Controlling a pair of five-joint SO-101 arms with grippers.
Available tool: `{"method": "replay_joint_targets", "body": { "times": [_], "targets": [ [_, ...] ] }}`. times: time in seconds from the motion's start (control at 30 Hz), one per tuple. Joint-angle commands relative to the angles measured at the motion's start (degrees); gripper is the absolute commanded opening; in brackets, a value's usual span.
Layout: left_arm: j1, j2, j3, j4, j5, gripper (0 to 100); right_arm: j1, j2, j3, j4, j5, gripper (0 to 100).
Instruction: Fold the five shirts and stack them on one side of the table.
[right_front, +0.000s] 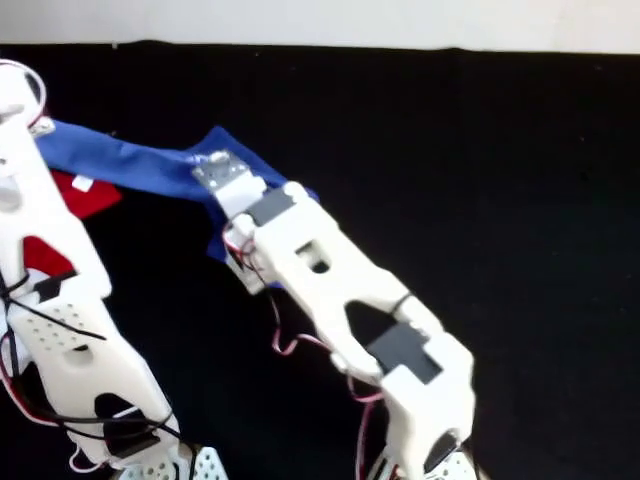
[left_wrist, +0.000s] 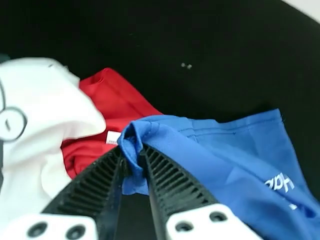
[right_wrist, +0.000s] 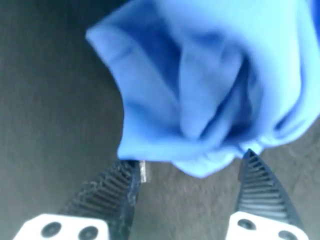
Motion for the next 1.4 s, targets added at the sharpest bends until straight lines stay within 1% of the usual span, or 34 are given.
{"method": "replay_joint_targets", "body": {
  "times": [0.0, 0.07, 0.2, 0.23, 0.27, 0.3, 0.37, 0.4, 0.47, 0.57, 0.67, 0.73, 0.83, 0.97, 1.03, 1.13, 1.23, 1.3, 1.37],
  "targets": [
    [-2.5, -1.0, -0.4, 0.7, 3.6, 1, -1.6, 3.0, -7.4, -0.2, -3.9, 35.3],
    [-3.4, -1.0, -0.5, 1.0, 3.9, 1, -3.1, 5.2, -9.4, -0.4, -4.1, 38.5],
    [-3.6, -1.0, -0.6, 1.0, 3.9, 1, -4.5, 10.6, -11.7, -0.3, -1.6, 37.3],
    [-3.6, -1.1, -0.6, 1.0, 3.9, 1, -4.1, 11.8, -12.1, -0.3, -1.6, 34.3],
    [-3.6, -1.1, -0.7, 1.0, 3.9, 1, -3.1, 12.9, -12.2, -0.3, -1.7, 29.3],
    [-3.6, -1.1, -0.7, 1.0, 3.9, 1, -2.1, 13.8, -12.3, -0.2, -1.7, 22.4],
    [-3.6, -1.1, -0.6, 1.1, 3.9, 1, 0.9, 14.1, -12.1, -0.2, -1.7, 5.3],
    [-3.6, -1.1, -0.4, 1.1, 3.9, 1, 2.7, 14.0, -12.1, -0.1, -1.7, 0.0],
    [-3.4, -1.1, -0.2, 1.2, 4.0, 1, 6.4, 13.2, -12.5, 2.3, -1.7, 4.3],
    [-2.9, -1.1, -0.2, 1.8, 4.0, 1, 11.6, 9.6, -15.7, 7.4, -1.6, 0.2],
    [-1.5, -2.2, -0.5, 1.8, 4.0, 1, 16.6, 3.2, -21.4, 14.0, -1.4, 0.6],
    [0.0, -5.4, 0.0, 1.8, 4.0, 1, 20.1, -1.5, -25.6, 16.8, -1.1, 0.6],
    [3.7, -12.4, 3.5, 1.8, 4.0, 1, 25.1, -7.0, -31.7, 19.4, 4.7, 0.6],
    [9.5, -25.2, 14.2, 1.8, 4.2, 1, 30.6, -11.0, -37.8, 21.5, 11.9, 0.6],
    [12.7, -32.0, 21.7, 1.8, 6.7, 1, 33.1, -12.2, -40.0, 22.8, 13.5, 0.6],
    [16.6, -40.1, 36.5, 1.7, 9.8, 1, 34.9, -12.6, -40.4, 26.1, 16.0, 0.6],
    [18.8, -42.6, 54.0, 0.8, 9.7, 1, 35.0, -11.6, -35.5, 28.4, 18.9, 0.6],
    [18.9, -42.4, 64.3, -2.1, 9.7, 1, 35.0, -10.4, -30.6, 28.4, 18.8, 0.6],
    [18.9, -42.6, 73.5, -6.7, 9.7, 1, 35.0, -9.5, -25.4, 27.3, 18.8, 0.6]
  ]
}}
